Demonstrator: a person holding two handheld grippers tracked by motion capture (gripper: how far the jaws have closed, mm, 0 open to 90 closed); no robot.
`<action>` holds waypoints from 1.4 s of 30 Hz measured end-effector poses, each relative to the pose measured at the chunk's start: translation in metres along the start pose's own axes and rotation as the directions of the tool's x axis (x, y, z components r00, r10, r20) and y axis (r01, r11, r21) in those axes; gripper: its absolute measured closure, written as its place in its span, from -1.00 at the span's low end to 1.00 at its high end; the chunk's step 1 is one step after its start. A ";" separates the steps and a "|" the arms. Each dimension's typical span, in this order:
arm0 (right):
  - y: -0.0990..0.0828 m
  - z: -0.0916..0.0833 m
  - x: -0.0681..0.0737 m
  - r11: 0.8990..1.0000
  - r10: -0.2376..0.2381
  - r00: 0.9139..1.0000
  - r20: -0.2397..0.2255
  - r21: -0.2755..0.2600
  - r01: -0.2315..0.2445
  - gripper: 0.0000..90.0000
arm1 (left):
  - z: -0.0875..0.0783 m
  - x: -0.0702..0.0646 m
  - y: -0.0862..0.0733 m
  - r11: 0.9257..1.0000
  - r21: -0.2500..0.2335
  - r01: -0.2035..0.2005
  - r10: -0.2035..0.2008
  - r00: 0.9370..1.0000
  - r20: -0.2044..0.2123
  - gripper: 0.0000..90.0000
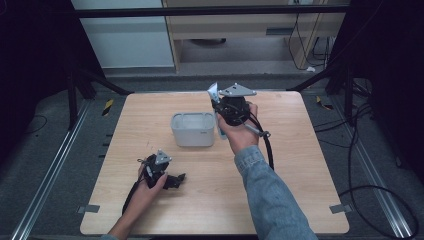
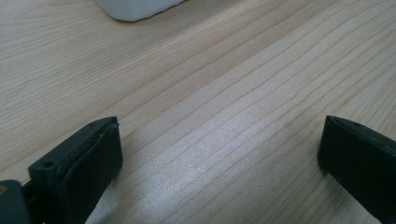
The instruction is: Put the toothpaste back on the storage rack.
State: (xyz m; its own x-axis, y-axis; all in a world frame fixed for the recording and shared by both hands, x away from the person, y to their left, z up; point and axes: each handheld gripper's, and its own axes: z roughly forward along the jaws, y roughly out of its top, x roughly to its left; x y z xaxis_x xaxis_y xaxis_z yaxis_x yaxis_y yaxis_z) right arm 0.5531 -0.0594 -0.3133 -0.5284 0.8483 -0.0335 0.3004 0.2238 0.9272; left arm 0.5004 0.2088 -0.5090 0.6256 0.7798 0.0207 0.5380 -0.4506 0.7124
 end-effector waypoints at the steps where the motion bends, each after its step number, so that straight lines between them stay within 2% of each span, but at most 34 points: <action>1: 0.005 0.001 0.002 1.000 -0.004 1.000 0.004 -0.007 0.004 0.77 | 0.000 0.000 0.000 1.000 0.000 0.001 -0.001 1.000 0.000 -1.00; 10: 0.025 0.002 0.002 0.999 0.005 1.000 0.017 -0.051 -0.005 0.77 | 0.000 0.000 0.000 1.000 0.000 0.000 0.000 1.000 -0.001 -1.00; 18: 0.041 0.015 0.001 0.994 0.008 0.998 0.058 -0.114 -0.001 0.76 | 0.001 -0.001 0.001 1.000 0.003 0.005 -0.005 1.000 -0.005 -1.00; 21: 0.044 0.020 0.001 0.993 0.015 0.998 0.061 -0.119 -0.008 0.77 | 0.001 -0.001 0.001 1.000 0.002 0.006 -0.006 1.000 -0.005 -1.00; 26: 0.047 0.031 0.002 0.992 0.032 0.997 0.065 -0.123 -0.023 0.76 | 0.001 -0.001 0.001 1.000 0.002 0.006 -0.006 1.000 -0.005 -1.00; 30: 0.045 0.038 0.003 0.990 0.070 0.996 0.051 -0.127 -0.063 0.76 | 0.001 -0.001 0.002 1.000 0.002 0.009 -0.009 1.000 -0.009 -1.00; 42: 0.040 0.053 0.010 0.991 0.073 0.996 0.045 -0.119 -0.068 0.76 | 0.001 -0.001 0.002 1.000 0.003 0.008 -0.008 1.000 -0.009 -1.00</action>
State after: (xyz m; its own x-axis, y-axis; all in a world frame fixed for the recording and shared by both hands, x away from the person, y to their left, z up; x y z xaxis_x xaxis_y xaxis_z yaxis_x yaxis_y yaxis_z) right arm 0.6018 -0.0168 -0.2967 -0.4687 0.8832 0.0179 0.2388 0.1071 0.9651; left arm 0.5013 0.2066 -0.5088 0.6161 0.7874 0.0209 0.5450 -0.4452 0.7105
